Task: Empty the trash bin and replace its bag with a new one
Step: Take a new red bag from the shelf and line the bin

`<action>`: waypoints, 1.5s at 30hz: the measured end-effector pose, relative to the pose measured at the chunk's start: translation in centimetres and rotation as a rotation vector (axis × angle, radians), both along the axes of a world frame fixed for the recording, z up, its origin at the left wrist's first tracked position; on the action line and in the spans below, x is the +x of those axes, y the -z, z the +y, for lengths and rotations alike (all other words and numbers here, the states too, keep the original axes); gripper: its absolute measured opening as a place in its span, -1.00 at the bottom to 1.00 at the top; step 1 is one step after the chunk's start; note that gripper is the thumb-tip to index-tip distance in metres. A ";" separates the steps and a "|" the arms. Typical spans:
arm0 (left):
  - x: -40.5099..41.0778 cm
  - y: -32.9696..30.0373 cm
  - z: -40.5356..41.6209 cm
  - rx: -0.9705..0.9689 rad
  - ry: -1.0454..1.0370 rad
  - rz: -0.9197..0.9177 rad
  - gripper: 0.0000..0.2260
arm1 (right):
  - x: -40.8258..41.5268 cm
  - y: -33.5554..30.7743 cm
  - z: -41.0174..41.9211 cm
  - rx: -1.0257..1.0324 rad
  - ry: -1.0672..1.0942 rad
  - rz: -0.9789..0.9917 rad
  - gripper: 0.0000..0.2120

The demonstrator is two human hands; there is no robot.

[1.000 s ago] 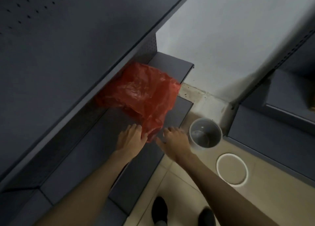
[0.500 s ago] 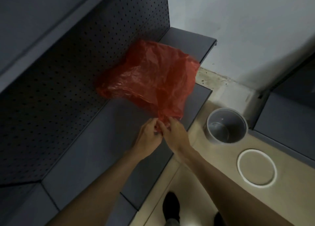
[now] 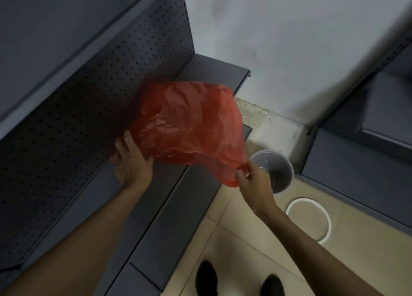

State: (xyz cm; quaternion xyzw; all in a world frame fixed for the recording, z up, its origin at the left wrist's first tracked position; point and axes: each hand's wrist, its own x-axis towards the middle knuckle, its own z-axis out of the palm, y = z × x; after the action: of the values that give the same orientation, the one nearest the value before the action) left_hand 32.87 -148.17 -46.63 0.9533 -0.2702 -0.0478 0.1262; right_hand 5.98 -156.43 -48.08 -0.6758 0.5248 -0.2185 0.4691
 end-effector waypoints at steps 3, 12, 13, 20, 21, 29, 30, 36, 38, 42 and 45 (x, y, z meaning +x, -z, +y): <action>-1.1 0.6 -0.4 0.061 -0.091 0.020 -0.29 | -2.5 -0.2 -1.0 -0.015 0.042 0.025 -0.86; -9.1 0.0 -4.4 0.073 0.125 -0.022 -0.75 | -9.3 -1.6 -4.0 -0.101 0.181 0.077 -0.91; -10.3 -0.2 -5.1 0.065 0.162 -0.024 -0.76 | -10.2 -1.9 -4.4 -0.114 0.191 0.085 -0.91; -18.0 -1.3 -9.7 0.046 0.331 -0.032 -0.79 | -16.2 -3.4 -7.5 -0.147 0.206 0.195 -0.87; -18.9 -1.4 -10.2 0.036 0.344 -0.032 -0.79 | -16.9 -3.6 -7.9 -0.158 0.198 0.218 -0.86; -24.5 1.4 -13.6 -0.004 0.441 0.006 -0.83 | -21.4 -1.6 -10.1 -0.205 0.211 0.366 -0.86; -24.9 2.0 -13.9 -0.007 0.449 0.016 -0.84 | -21.7 -1.1 -10.3 -0.195 0.216 0.375 -0.83; -26.0 3.8 -15.4 -0.009 0.467 0.035 -0.79 | -23.4 1.1 -11.2 -0.194 0.226 0.475 -0.90; -25.9 4.2 -15.9 -0.017 0.478 0.023 -0.79 | -23.6 1.5 -11.9 -0.193 0.250 0.495 -0.91; -25.4 4.7 -17.0 -0.059 0.467 0.117 -0.79 | -23.8 2.0 -12.9 -0.248 0.233 0.583 -0.83; -24.9 5.7 -17.8 -0.159 0.438 0.381 -0.80 | -23.5 2.4 -13.6 -0.277 0.216 0.639 -0.77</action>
State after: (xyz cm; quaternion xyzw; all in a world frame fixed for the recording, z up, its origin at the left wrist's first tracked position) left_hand 7.97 -165.97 -52.33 0.8333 -0.4436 -0.2308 0.2356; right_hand -17.53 -170.02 -50.50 -0.7077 0.6787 -0.1138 0.1598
